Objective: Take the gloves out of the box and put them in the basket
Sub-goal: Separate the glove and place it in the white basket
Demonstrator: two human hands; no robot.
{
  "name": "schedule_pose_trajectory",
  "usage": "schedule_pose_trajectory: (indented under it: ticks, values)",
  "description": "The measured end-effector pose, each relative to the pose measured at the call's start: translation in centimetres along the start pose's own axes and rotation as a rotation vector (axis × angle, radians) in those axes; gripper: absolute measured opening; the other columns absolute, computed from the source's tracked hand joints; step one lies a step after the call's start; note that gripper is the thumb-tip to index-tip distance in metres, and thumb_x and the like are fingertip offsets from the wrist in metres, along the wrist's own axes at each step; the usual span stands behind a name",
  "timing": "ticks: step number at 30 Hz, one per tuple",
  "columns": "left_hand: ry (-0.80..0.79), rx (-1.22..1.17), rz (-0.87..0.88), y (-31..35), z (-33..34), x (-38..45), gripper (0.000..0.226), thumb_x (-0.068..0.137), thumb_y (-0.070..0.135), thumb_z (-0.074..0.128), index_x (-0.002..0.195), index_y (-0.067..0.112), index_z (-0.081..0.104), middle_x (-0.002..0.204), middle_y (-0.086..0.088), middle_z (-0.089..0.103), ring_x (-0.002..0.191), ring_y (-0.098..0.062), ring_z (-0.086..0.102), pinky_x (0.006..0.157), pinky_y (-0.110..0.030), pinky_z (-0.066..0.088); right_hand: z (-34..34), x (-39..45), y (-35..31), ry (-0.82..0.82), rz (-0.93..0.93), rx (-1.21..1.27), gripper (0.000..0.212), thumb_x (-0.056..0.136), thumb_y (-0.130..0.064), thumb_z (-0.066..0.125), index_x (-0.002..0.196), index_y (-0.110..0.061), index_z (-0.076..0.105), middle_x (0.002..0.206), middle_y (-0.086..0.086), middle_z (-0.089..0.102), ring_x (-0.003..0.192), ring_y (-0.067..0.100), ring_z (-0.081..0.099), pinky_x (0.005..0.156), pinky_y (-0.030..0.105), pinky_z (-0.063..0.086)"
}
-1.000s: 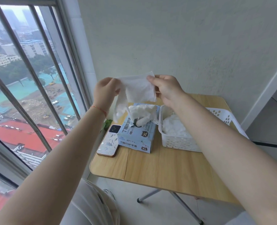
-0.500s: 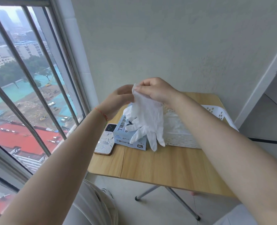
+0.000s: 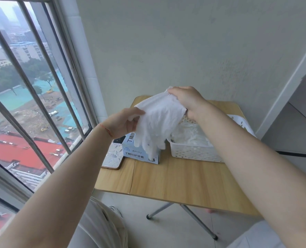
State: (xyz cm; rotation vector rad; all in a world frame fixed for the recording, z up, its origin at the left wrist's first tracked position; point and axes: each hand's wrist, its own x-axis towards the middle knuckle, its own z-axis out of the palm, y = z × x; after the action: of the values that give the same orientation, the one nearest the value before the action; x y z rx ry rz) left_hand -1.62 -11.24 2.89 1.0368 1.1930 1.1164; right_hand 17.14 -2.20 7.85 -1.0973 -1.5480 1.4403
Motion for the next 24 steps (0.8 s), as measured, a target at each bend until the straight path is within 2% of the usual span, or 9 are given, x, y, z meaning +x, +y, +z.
schedule_pose_trajectory:
  ticks: [2, 3, 5, 8, 10, 15, 19, 22, 24]
  values:
    - [0.059, -0.012, 0.006, 0.7, -0.2, 0.7, 0.016, 0.087, 0.017, 0.059, 0.098, 0.008, 0.066, 0.08, -0.002, 0.07, 0.068, -0.016, 0.067, 0.069, -0.027, 0.055, -0.9, 0.3, 0.5, 0.016, 0.067, 0.021, 0.012, 0.083, -0.016, 0.065, 0.079, -0.01, 0.056, 0.058, 0.006, 0.045, 0.048, 0.018, 0.046, 0.049, 0.02, 0.038]
    - [0.095, 0.025, -0.003, 1.1, -0.2, 1.1, 0.016, 0.087, 0.017, 0.061, 0.099, 0.007, 0.066, 0.082, -0.004, 0.069, 0.068, -0.017, 0.066, 0.068, -0.028, 0.054, -1.3, 0.4, 0.7, 0.018, 0.101, 0.022, 0.02, 0.086, -0.011, 0.062, 0.07, -0.01, 0.052, 0.048, 0.001, 0.044, 0.038, 0.016, 0.042, 0.041, 0.017, 0.035]
    - [0.186, 0.216, -0.05, 1.7, 0.1, 2.5, 0.019, 0.081, 0.02, 0.066, 0.095, 0.008, 0.066, 0.084, -0.008, 0.065, 0.071, -0.021, 0.061, 0.069, -0.031, 0.051, -2.2, 0.9, 1.4, 0.046, 0.144, -0.019, 0.03, 0.088, -0.006, 0.057, 0.061, -0.012, 0.046, 0.041, -0.001, 0.04, 0.036, 0.015, 0.038, 0.038, 0.016, 0.033]
    - [0.215, 0.689, -0.11, 2.2, 2.1, 5.0, 0.01, 0.084, 0.022, 0.063, 0.082, 0.012, 0.061, 0.073, -0.004, 0.051, 0.064, -0.019, 0.045, 0.057, -0.028, 0.036, -4.1, 1.3, 2.5, 0.058, 0.197, -0.179, 0.019, 0.084, -0.002, 0.05, 0.067, -0.011, 0.048, 0.058, 0.006, 0.043, 0.048, 0.019, 0.037, 0.043, 0.019, 0.035]
    - [0.162, 0.875, -0.113, 2.3, 3.7, 6.7, 0.017, 0.088, 0.023, 0.059, 0.086, 0.007, 0.065, 0.075, -0.004, 0.051, 0.068, -0.02, 0.045, 0.06, -0.029, 0.036, -5.5, 1.0, 3.2, 0.064, 0.239, -0.299, 0.013, 0.081, 0.001, 0.044, 0.073, -0.009, 0.048, 0.062, 0.007, 0.046, 0.048, 0.02, 0.041, 0.043, 0.019, 0.036]
    - [0.065, 1.165, -0.028, 1.7, 8.4, 10.9, 0.018, 0.09, 0.02, 0.059, 0.082, 0.004, 0.062, 0.079, -0.003, 0.053, 0.078, -0.021, 0.049, 0.06, -0.026, 0.036, -9.8, 1.1, 5.8, 0.134, 0.228, -0.516, 0.013, 0.082, -0.001, 0.041, 0.072, -0.006, 0.047, 0.066, 0.014, 0.052, 0.045, 0.02, 0.048, 0.042, 0.019, 0.037]
    - [0.082, 1.234, 0.047, 0.2, 11.1, 13.6, 0.021, 0.084, 0.02, 0.065, 0.104, 0.014, 0.065, 0.102, -0.003, 0.058, 0.09, -0.024, 0.057, 0.074, -0.029, 0.049, -12.8, 1.0, 7.8, 0.166, 0.176, -0.73, 0.025, 0.09, -0.005, 0.041, 0.067, -0.012, 0.035, 0.065, 0.008, 0.042, 0.052, 0.022, 0.044, 0.042, 0.021, 0.03]
    - [0.118, 1.215, 0.052, -0.7, 12.1, 14.4, 0.025, 0.079, 0.026, 0.066, 0.104, 0.026, 0.062, 0.105, 0.0, 0.06, 0.086, -0.023, 0.063, 0.075, -0.031, 0.054, -14.3, 0.8, 8.7, 0.187, 0.15, -0.851, 0.009, 0.094, -0.007, 0.044, 0.093, -0.008, 0.053, 0.085, 0.01, 0.054, 0.075, 0.027, 0.049, 0.051, 0.027, 0.033]
    - [0.148, 1.243, 0.081, -1.1, 12.6, 14.5, 0.029, 0.079, 0.025, 0.066, 0.108, 0.027, 0.062, 0.106, 0.0, 0.06, 0.083, -0.02, 0.06, 0.069, -0.027, 0.049, -15.1, 0.5, 9.1, 0.209, 0.14, -0.948, 0.026, 0.095, -0.008, 0.044, 0.12, -0.003, 0.052, 0.111, 0.013, 0.059, 0.091, 0.028, 0.054, 0.063, 0.028, 0.037]
